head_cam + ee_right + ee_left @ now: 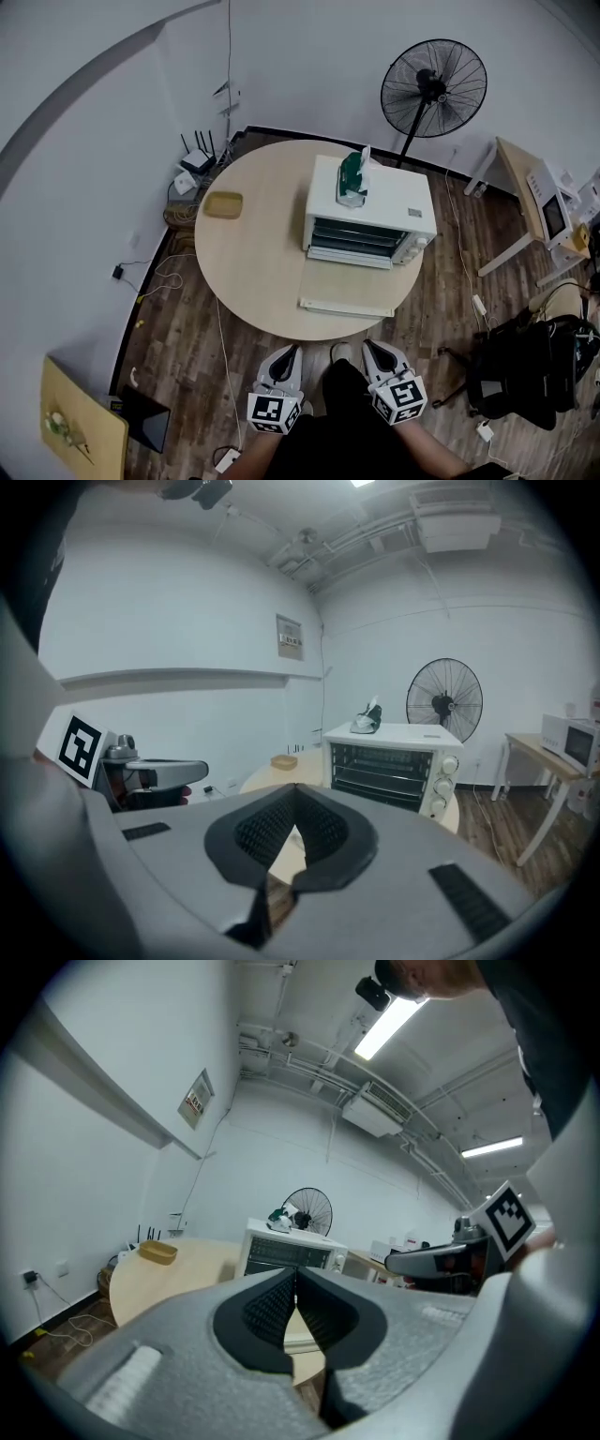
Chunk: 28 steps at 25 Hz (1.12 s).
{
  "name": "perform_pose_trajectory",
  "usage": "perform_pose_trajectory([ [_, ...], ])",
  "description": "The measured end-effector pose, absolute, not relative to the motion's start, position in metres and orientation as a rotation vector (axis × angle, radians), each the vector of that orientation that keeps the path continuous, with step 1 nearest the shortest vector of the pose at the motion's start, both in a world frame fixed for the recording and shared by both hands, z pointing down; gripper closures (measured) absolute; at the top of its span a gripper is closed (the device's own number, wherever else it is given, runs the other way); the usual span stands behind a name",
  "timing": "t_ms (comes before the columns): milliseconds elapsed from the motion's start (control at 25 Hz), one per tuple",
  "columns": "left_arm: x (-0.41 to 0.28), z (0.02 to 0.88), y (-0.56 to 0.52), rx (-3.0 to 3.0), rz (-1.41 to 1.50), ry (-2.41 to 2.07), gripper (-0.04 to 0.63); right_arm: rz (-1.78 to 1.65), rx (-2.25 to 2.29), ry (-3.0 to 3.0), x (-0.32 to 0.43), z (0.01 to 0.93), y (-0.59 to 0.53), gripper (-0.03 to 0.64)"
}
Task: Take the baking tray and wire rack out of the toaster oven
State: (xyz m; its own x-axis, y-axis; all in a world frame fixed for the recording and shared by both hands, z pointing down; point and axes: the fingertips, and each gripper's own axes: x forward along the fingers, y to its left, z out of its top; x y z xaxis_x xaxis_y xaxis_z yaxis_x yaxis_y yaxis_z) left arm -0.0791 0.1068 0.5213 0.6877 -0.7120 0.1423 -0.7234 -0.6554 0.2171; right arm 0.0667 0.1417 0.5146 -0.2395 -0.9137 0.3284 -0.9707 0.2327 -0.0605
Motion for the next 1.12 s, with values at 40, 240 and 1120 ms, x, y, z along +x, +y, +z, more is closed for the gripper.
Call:
perform_pose_trajectory([
  [40, -0.077, 0.522, 0.099, 2.633, 0.071, -1.168, 0.575, 0.368, 1.783, -2.284, 0.075, 0.514, 0.132, 0.617],
  [240, -0.060, 0.519, 0.050, 2.584, 0.100, -1.241, 0.575, 0.378, 1.812, -2.293, 0.118, 0.514, 0.088, 0.617],
  [1120, 0.070, 0.558, -0.111, 2.432, 0.201, -1.218, 0.574, 0.301, 1.642, -2.356, 0.236, 0.536, -0.061, 0.617],
])
